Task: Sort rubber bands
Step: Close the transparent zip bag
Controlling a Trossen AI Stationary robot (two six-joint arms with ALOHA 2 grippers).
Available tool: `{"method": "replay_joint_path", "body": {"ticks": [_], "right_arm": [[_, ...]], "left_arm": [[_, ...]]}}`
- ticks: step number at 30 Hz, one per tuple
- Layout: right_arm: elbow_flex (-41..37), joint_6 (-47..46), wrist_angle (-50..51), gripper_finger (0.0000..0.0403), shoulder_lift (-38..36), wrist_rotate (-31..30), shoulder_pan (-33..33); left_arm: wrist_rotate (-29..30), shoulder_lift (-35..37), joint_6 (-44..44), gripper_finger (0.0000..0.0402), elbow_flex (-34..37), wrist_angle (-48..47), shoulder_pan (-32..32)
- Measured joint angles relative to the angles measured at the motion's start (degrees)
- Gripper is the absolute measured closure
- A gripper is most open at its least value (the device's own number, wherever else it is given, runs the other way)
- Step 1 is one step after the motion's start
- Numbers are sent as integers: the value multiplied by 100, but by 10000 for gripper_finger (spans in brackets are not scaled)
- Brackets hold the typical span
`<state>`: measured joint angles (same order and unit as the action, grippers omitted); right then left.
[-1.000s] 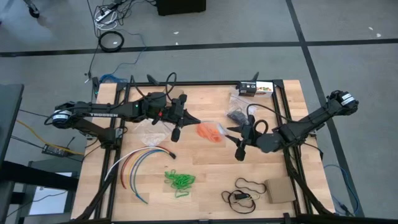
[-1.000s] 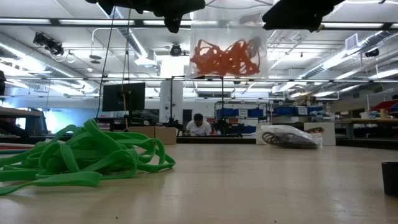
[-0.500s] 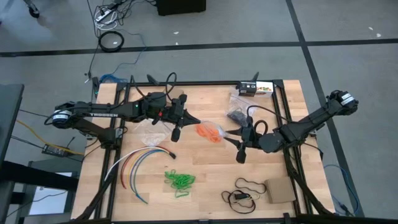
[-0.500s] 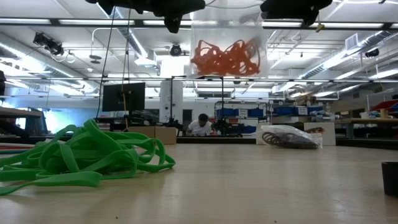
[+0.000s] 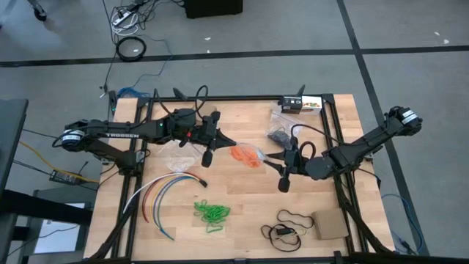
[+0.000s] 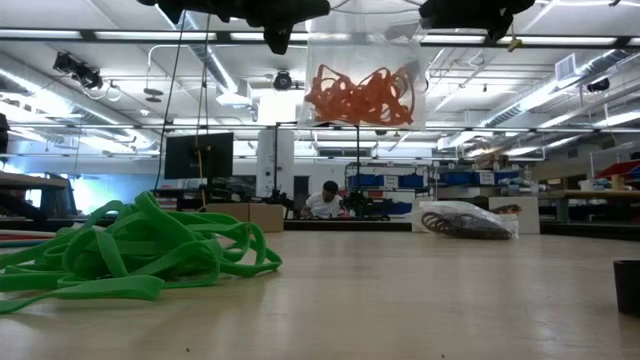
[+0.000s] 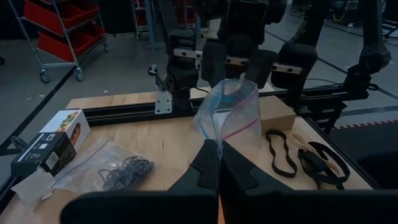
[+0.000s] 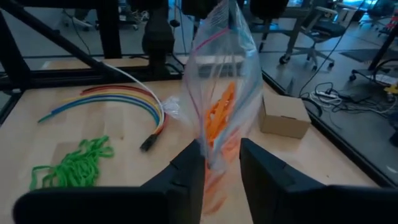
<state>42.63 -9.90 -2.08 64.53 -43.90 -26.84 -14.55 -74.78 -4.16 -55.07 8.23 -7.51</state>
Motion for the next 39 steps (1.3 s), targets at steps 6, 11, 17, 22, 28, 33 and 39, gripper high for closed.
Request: {"method": "replay_joint_path", "body": {"ticks": [6, 11, 17, 22, 28, 33, 39], "right_arm": [[2, 244, -121, 352, 0, -17, 38], [2, 339, -180, 379, 2, -140, 38], [4, 584, -342, 401, 2, -177, 29], [128, 416, -258, 402, -19, 442, 218], [882, 258, 812, 403, -39, 669, 345], [1426, -15, 1507, 403, -39, 946, 457], [1796, 29, 1607, 403, -39, 1086, 700]], "left_arm": [[0, 0, 1, 401, 0, -2, 0], [0, 0, 2, 401, 0, -28, 0], [0, 0, 9, 401, 0, -33, 0], [-193, 0, 20, 397, 0, -39, 2], [-155, 101, -52, 352, 0, -193, -79], [-136, 577, -26, 295, 1, -44, -383], [-32, 1060, 220, 246, -4, -281, -720]]}}
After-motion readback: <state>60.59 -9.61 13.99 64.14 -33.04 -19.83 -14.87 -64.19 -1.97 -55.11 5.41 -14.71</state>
